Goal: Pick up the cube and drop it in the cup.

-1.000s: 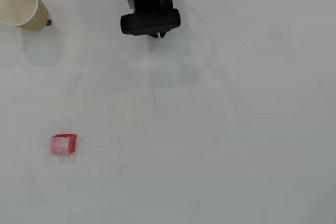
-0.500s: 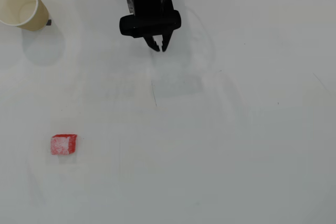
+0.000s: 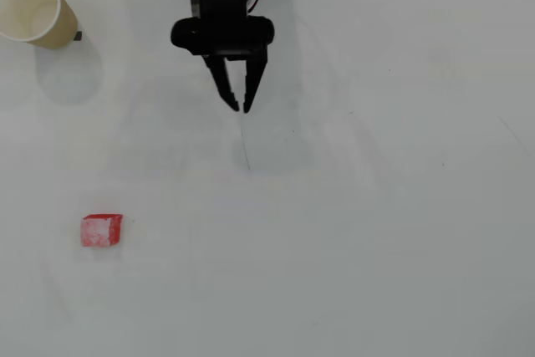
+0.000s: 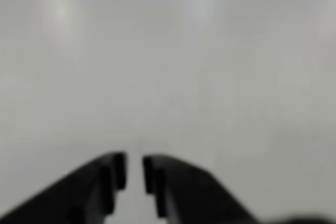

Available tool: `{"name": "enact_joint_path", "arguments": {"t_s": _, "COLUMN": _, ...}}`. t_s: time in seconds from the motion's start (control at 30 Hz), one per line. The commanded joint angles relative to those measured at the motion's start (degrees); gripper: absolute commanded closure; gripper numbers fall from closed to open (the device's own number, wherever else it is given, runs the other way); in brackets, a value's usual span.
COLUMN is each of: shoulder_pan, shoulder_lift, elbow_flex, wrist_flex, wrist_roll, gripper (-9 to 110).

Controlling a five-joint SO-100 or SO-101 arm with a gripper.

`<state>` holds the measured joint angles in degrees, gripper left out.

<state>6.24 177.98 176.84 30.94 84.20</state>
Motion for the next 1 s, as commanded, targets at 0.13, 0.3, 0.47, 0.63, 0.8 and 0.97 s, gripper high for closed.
{"name": "enact_joint_path", "arguments": {"t_s": 0.13, "shoulder_pan": 7.7, "shoulder_lift": 2.0, "elbow_flex": 2.1, "wrist_flex": -9.7, "wrist_roll": -0.4, "gripper": 101}}
{"name": "enact_joint_path", "arguments": {"t_s": 0.3, "shoulder_pan": 13.9, "shoulder_lift": 2.0, "elbow_flex": 2.1, "wrist_flex": -9.7, "wrist_roll": -0.5, "gripper": 101}}
{"name": "enact_joint_path", "arguments": {"t_s": 0.47, "shoulder_pan": 19.5, "shoulder_lift": 2.0, "elbow_flex": 2.1, "wrist_flex": -9.8, "wrist_roll": -0.6, "gripper": 101}}
{"name": "enact_joint_path", "arguments": {"t_s": 0.63, "shoulder_pan": 22.3, "shoulder_lift": 2.0, "elbow_flex": 2.1, "wrist_flex": -9.7, "wrist_roll": -0.6, "gripper": 101}}
{"name": "enact_joint_path", "arguments": {"t_s": 0.8, "shoulder_pan": 22.9, "shoulder_lift": 2.0, "elbow_flex": 2.1, "wrist_flex": -9.1, "wrist_roll": -0.6, "gripper": 101}}
{"name": "enact_joint_path", "arguments": {"t_s": 0.97, "shoulder_pan": 22.3, "shoulder_lift": 2.0, "elbow_flex": 2.1, "wrist_flex": -11.0, "wrist_roll": -0.6, "gripper": 101}}
